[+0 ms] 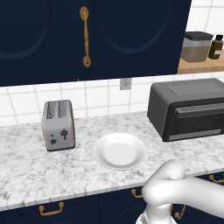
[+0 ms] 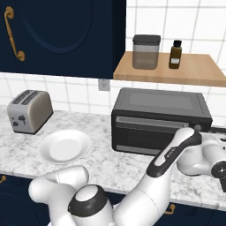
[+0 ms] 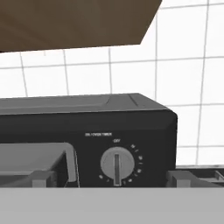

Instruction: Pick up the kebab skewer and baguette bread, and place them inside the toaster oven. Close the toaster oven door and start by setting the timer.

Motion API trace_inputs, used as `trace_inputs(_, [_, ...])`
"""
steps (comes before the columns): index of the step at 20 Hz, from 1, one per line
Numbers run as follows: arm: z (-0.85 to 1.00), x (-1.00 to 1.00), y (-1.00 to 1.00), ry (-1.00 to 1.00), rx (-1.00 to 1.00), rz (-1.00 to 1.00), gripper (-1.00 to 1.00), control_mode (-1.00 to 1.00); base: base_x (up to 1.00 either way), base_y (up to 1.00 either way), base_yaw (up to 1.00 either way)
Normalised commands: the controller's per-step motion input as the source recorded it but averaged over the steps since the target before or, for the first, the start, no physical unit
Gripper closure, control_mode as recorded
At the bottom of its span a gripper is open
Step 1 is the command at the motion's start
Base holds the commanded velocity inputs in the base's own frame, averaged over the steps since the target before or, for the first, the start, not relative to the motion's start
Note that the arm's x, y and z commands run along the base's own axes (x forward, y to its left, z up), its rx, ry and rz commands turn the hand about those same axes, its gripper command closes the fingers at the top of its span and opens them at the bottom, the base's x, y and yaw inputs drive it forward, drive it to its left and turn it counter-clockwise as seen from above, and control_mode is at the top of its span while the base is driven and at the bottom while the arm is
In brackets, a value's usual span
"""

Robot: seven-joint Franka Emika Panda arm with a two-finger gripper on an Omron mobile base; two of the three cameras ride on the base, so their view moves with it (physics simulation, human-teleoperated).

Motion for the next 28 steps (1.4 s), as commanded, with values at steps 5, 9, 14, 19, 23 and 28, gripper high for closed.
trace_inputs(5, [-0.01,0.00,-0.01,0.00,0.22,-0.02,-1.00,-1.00,0.00,0.00,0.00])
trace_inputs(9, [0.00,0.08,0.00,0.00,0.29,-0.04,-1.00,-1.00,0.00,0.00,0.00])
trace_inputs(14, [0.00,0.04,-0.01,-0.01,0.23,-0.05,-1.00,-1.00,0.00,0.00,0.00])
trace_inputs(19, [0.00,0.20,0.00,-0.02,0.04,-0.05,-1.00,-1.00,0.00,0.00,0.00])
trace_inputs(23, [-0.25,0.02,0.02,-0.05,0.00,-0.03,-1.00,-1.00,0.00,0.00,0.00])
trace_inputs(28, [-0.12,0.07,0.12,-0.08,0.00,-0.03,-1.00,-1.00,0.00,0.00,0.00])
